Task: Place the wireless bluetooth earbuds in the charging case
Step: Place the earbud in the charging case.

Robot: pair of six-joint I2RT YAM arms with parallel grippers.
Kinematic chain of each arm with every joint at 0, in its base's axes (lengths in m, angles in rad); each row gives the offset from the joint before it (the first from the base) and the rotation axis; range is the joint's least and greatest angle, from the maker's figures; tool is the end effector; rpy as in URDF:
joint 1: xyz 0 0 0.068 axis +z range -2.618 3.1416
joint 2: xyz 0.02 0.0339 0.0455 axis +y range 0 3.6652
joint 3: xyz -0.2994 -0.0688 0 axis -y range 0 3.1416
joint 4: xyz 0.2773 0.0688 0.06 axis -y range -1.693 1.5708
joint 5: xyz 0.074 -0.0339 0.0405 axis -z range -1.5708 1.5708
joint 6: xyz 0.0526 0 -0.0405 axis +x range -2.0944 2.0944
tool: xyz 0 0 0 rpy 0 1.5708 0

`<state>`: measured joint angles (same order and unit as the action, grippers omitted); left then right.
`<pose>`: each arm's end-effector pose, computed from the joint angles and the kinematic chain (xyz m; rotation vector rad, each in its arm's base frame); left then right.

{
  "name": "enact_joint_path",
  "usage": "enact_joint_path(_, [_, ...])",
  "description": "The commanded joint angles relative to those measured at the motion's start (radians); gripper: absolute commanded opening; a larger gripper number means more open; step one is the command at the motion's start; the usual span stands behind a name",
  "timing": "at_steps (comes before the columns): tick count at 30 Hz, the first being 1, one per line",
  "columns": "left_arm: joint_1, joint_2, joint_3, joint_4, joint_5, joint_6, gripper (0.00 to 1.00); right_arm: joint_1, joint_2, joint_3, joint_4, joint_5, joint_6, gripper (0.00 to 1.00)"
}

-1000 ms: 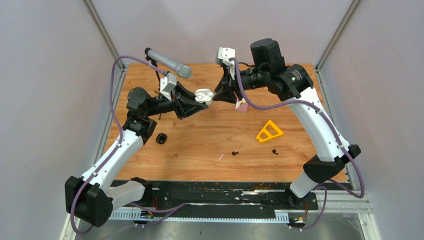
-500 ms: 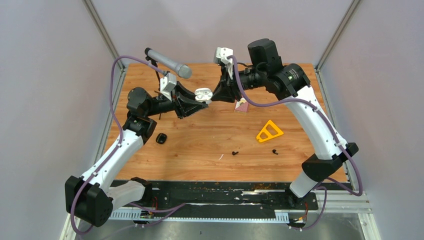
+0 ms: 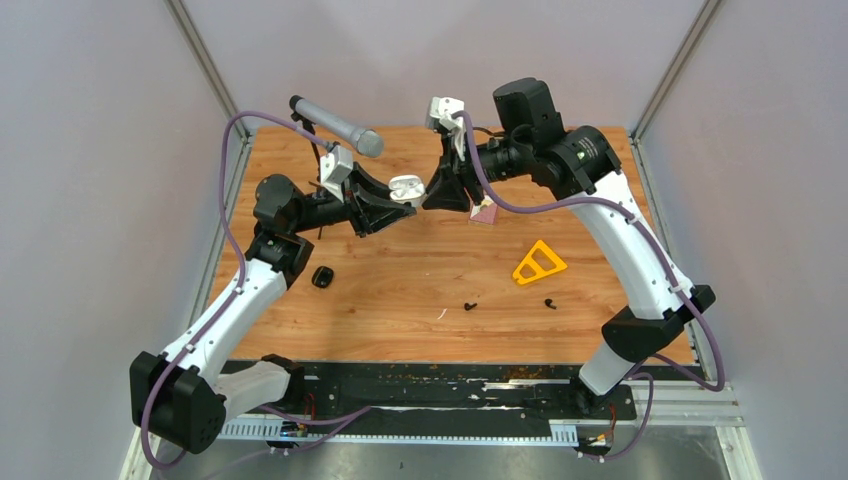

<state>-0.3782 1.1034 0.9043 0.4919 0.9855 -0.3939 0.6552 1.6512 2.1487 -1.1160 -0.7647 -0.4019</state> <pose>0.2324 -0.1395 0.4145 0.8894 1.2513 -1.2495 0.2556 0.2423 0.5321 -1.4390 1.5981 0.9772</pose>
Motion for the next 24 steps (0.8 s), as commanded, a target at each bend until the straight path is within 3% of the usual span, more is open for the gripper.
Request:
enact_joint_path(1, [-0.002,0.006,0.002,0.014,-0.010,0.019,0.00,0.017,-0.004,0.054,-0.020,-0.021,-0.016,0.32])
enact_joint_path(24, [-0.008,0.002,-0.011,0.017,0.008,0.023,0.00,0.044,0.023,0.095,0.013,-0.026,-0.030,0.22])
